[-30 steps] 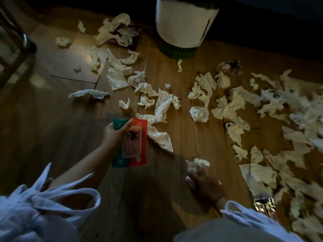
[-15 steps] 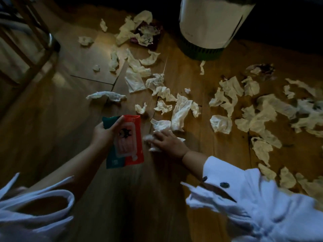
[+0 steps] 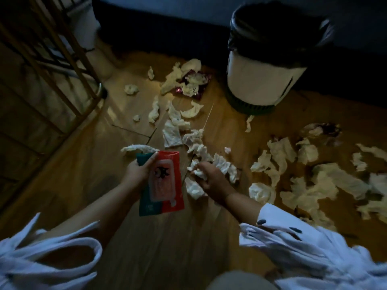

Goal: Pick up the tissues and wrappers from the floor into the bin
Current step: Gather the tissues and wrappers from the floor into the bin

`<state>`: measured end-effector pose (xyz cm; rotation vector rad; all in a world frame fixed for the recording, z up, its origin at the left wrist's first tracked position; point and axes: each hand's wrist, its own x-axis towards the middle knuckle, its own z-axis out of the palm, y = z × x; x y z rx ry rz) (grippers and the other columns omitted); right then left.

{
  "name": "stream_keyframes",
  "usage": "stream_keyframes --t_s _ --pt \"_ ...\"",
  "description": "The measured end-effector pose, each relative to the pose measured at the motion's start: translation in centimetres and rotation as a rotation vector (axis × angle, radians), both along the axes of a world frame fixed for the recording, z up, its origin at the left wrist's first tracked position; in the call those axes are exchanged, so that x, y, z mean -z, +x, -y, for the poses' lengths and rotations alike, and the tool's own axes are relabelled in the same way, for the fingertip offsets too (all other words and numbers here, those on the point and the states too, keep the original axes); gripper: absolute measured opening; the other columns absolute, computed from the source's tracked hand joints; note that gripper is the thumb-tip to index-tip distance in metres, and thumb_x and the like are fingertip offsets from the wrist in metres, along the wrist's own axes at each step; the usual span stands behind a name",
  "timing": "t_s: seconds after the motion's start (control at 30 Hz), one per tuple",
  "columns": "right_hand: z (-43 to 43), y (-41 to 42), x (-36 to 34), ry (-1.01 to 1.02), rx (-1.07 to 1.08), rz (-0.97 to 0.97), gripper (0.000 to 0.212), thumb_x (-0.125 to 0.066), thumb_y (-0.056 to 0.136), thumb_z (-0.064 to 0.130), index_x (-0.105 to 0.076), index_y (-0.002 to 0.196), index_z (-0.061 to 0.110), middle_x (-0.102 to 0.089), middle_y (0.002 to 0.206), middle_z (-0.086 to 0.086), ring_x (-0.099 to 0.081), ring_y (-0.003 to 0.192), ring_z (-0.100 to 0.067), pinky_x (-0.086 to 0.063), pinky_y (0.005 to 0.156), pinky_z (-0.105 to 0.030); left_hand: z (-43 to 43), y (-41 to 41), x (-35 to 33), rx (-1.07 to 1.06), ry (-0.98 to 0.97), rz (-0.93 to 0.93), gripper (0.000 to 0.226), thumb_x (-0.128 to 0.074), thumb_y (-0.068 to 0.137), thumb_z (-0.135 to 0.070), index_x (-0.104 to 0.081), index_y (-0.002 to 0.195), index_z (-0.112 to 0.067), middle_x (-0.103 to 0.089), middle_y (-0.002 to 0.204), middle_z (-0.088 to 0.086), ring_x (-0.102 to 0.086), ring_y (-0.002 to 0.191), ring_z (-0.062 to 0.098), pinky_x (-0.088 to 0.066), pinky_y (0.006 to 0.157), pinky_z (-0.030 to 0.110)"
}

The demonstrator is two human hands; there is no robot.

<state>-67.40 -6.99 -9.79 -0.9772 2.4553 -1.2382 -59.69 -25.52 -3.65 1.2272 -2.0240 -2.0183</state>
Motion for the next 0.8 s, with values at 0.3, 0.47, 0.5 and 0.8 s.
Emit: stream_keyframes --t_s 0.3,0.47,0.5,0.8 --pt "-1.2 -9.1 -8.5 -0.255 0.380 0.252 0.020 -0.058 0.090 0.022 -0.062 0.091 0.003 -0.060 0.075 0.001 -0.056 0.067 -0.008 -0.045 0.060 -0.019 0.5 -10.7 -7.4 0.196 -0.097 -0.029 0.031 -0.058 0.087 -0.039 -0.058 0.097 -0.009 -0.065 0.094 0.012 -0.064 0.086 0.026 -0.052 0.071 0.030" --pt "-1.4 -12.5 -11.0 -0.272 0.517 0.340 0.016 -0.057 0.091 0.021 -0.058 0.084 0.006 -0.055 0.067 0.002 -0.054 0.053 0.006 -0.041 0.049 -0.006 2.7 -16.0 -10.2 0.381 0.011 -0.035 0.024 -0.051 0.093 -0.032 -0.055 0.093 -0.009 -0.063 0.084 0.008 -0.062 0.075 0.021 -0.051 0.060 0.026" --pt "-1.4 -13.2 -11.6 -0.269 0.549 0.347 0.015 -0.057 0.091 0.019 -0.056 0.081 0.008 -0.054 0.066 0.002 -0.053 0.054 0.003 -0.041 0.049 -0.005 3.1 -17.0 -10.9 0.403 0.013 -0.038 0.026 -0.051 0.093 -0.032 -0.056 0.096 -0.007 -0.063 0.085 0.009 -0.062 0.074 0.021 -0.052 0.058 0.026" --pt "-0.7 -19.5 -20.0 -0.165 0.885 0.321 0.019 -0.058 0.089 0.028 -0.058 0.089 0.009 -0.062 0.093 -0.015 -0.059 0.089 -0.026 -0.046 0.075 -0.033 2.4 -24.2 -19.1 0.481 0.158 -0.002 0.023 -0.046 0.095 -0.028 -0.056 0.091 -0.007 -0.060 0.088 0.011 -0.057 0.075 0.023 -0.046 0.071 0.039"
